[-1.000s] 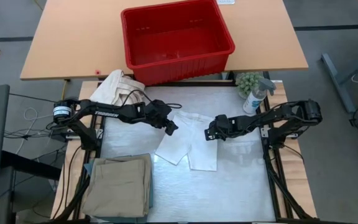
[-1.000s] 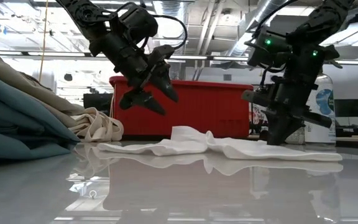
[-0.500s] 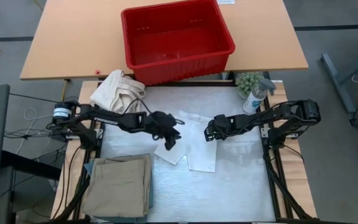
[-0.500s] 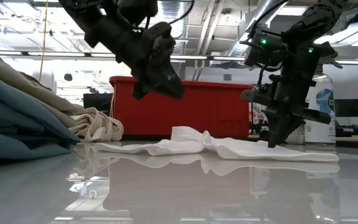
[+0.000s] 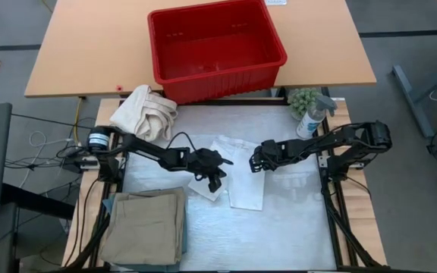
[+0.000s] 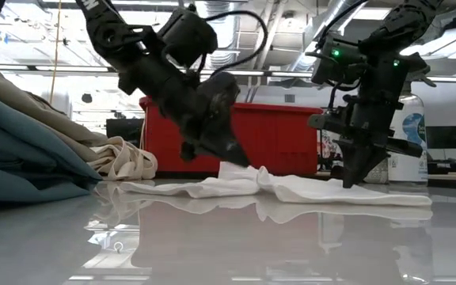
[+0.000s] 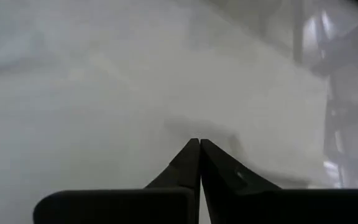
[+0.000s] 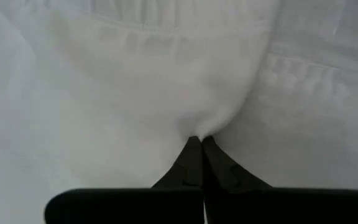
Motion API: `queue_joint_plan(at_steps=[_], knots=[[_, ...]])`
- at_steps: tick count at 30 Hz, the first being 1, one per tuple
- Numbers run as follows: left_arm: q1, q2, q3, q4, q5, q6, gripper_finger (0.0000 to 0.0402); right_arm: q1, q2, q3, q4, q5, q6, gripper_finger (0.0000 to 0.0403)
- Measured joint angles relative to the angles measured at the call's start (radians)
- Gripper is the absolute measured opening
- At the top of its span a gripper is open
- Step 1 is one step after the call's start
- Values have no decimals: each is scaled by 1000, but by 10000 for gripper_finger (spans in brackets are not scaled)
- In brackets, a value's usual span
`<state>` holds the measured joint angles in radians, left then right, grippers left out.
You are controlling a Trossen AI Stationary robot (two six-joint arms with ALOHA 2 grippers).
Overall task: Fold Laundry from Bin
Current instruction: Fold the white underwear
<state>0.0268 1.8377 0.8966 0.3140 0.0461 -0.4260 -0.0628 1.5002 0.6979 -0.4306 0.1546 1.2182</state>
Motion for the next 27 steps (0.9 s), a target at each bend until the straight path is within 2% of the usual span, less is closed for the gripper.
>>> queue_joint_plan(at_steps=[6,12,17,21,27], knots=[[-12,76,23,-5,-2,26,0,0,-1,1,-2,-21,-16,14],[-10,154,41,17,4,-142,0,0,-8,3,-22,-32,-23,14],[-24,172,84,19,74,-205,0,-2,-27,7,-62,-42,-41,14],[-47,180,156,-1,175,-275,0,-25,-60,34,-181,-40,-88,14],[-39,166,279,-38,415,-298,0,-88,-112,39,-280,-28,-159,14]])
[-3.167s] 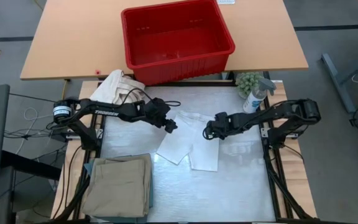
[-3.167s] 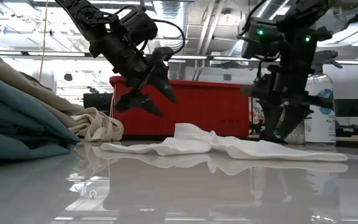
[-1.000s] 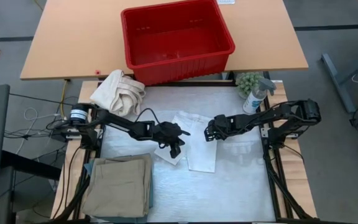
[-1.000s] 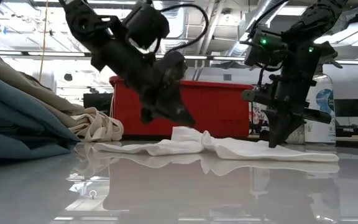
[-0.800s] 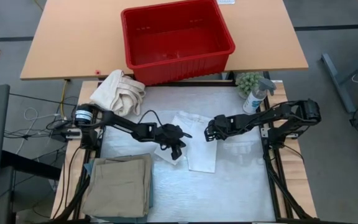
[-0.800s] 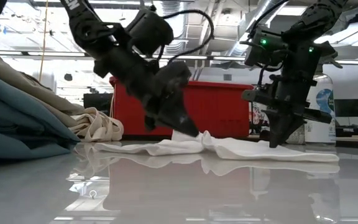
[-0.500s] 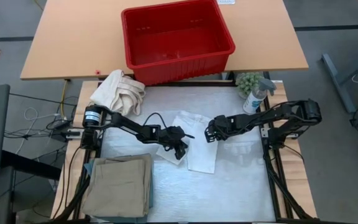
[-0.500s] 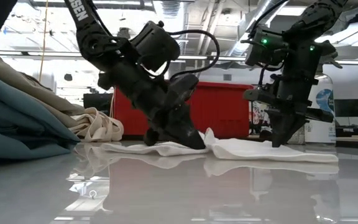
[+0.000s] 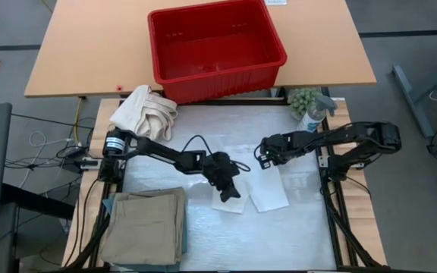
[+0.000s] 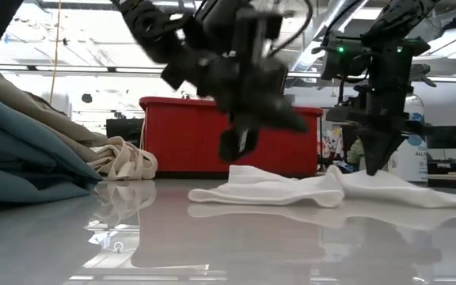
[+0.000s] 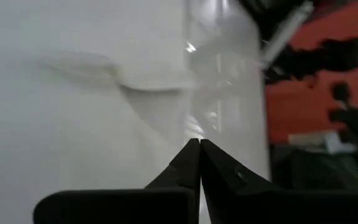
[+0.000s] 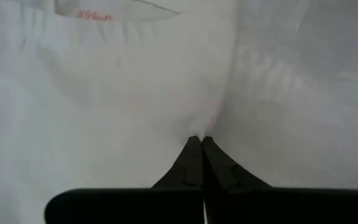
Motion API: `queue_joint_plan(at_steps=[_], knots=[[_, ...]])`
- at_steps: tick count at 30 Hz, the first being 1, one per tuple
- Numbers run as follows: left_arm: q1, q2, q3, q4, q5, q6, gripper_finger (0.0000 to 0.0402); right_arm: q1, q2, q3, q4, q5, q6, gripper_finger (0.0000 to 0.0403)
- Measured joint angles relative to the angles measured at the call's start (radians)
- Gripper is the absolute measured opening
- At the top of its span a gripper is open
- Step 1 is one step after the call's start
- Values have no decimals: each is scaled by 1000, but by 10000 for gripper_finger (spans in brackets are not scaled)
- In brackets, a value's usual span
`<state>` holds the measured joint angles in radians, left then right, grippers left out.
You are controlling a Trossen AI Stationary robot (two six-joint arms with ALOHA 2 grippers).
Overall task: Fold Laundry from Bin
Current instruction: Fold the white underwear
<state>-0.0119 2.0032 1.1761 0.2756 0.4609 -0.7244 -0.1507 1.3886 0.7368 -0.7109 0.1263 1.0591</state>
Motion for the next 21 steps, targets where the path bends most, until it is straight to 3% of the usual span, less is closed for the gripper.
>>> queue_joint_plan(at_steps=[2,4,7,9,14,21], knots=[[9,-7,51,-53,31,45,0,-21,-12,0,-9,3,-29,14],[19,-30,94,-198,-21,157,0,-39,-17,0,-11,3,-48,14],[42,-33,152,-439,-254,364,0,-63,-25,0,-20,4,-85,14],[61,-30,143,-504,-394,485,0,-69,-32,1,-15,3,-89,14],[96,-24,64,-267,-454,589,0,-68,-42,1,-16,4,-92,14],[158,-20,-36,-150,-502,644,0,-68,-43,1,-15,3,-97,14]])
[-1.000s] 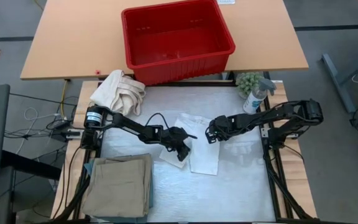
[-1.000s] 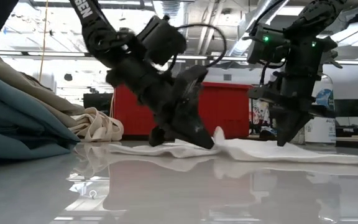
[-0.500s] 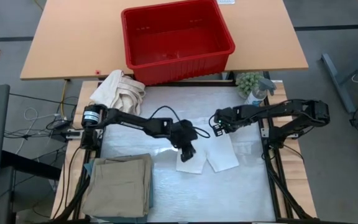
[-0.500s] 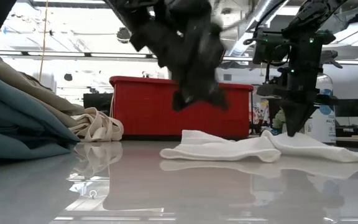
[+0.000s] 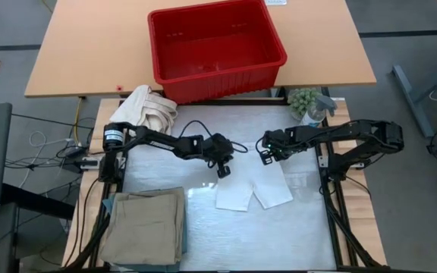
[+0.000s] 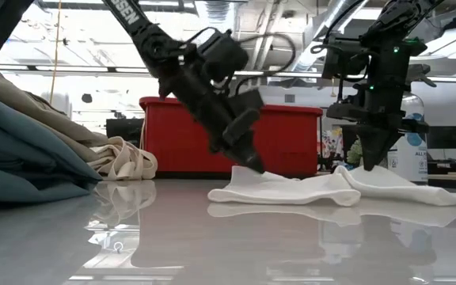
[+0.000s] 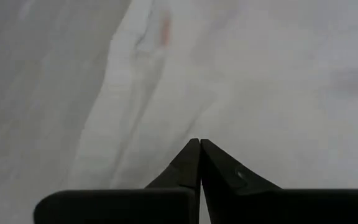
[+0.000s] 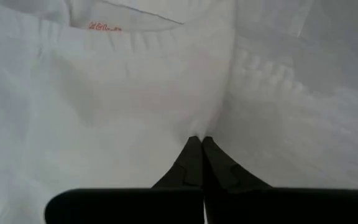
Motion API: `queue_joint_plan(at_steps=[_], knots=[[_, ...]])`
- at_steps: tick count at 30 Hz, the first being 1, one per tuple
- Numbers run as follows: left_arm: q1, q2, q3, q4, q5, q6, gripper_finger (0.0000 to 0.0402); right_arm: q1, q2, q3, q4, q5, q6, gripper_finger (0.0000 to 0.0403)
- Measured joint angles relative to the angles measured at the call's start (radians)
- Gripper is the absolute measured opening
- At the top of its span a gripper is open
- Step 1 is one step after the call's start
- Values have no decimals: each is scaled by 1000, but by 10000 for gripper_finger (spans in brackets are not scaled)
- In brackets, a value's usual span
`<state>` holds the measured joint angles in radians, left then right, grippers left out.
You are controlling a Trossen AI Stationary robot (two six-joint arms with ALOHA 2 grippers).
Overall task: Fold Laundry from Bin
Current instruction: Fold the white underwear
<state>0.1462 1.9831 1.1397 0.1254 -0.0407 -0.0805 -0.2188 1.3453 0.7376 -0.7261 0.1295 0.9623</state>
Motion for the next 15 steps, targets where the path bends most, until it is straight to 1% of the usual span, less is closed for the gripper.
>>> queue_joint_plan(at_steps=[4,9,11,13,15], knots=[[29,0,-30,21,-13,11,0,0,0,0,0,-1,0,14],[42,0,-34,55,-41,43,0,0,0,0,1,-5,-2,14],[42,23,-31,100,-50,35,0,0,0,0,1,-6,-3,14],[41,60,-31,91,-45,14,0,0,0,0,1,-10,-3,14],[41,98,-21,109,-16,-25,0,0,0,0,1,-19,-7,14]])
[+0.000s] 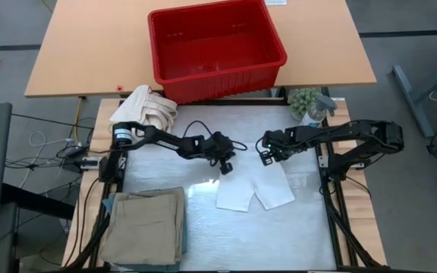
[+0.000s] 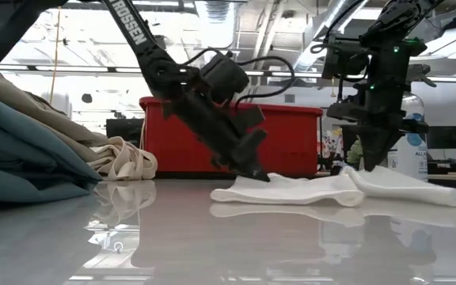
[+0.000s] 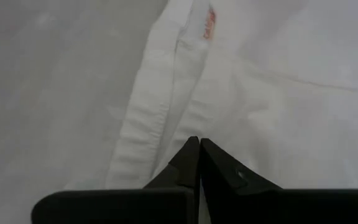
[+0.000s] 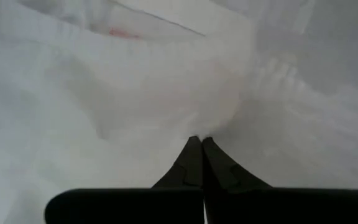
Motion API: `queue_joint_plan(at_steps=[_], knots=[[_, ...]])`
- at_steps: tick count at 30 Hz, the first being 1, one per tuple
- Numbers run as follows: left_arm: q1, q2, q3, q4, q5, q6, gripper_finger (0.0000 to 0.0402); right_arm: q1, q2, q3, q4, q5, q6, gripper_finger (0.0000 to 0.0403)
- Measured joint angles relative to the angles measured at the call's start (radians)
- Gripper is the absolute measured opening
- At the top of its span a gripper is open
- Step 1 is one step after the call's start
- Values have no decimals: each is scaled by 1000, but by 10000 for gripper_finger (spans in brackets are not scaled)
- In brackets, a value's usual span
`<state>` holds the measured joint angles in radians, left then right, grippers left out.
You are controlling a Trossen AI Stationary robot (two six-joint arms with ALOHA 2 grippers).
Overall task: Fold Laundry from Bin
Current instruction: Fold the white underwear
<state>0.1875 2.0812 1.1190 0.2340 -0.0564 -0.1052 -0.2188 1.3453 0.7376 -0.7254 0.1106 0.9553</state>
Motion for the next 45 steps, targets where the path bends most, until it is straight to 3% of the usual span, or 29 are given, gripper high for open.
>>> queue_joint_plan(at_steps=[3,8,16,22,31,40,45], knots=[[1,36,4,8,57,-39,0,0,0,0,-1,-15,-17,14],[-5,47,4,10,59,-68,0,-5,1,8,-8,-32,-22,14],[-5,53,35,-2,70,-91,0,-4,1,174,-7,-26,-70,14],[-4,54,46,7,68,-122,0,25,1,253,6,13,6,14],[-4,55,46,20,62,-126,0,95,27,256,36,23,85,14],[-2,56,45,33,61,-130,0,157,162,255,277,19,88,14],[-1,56,45,39,52,-141,0,184,176,256,321,20,73,14]])
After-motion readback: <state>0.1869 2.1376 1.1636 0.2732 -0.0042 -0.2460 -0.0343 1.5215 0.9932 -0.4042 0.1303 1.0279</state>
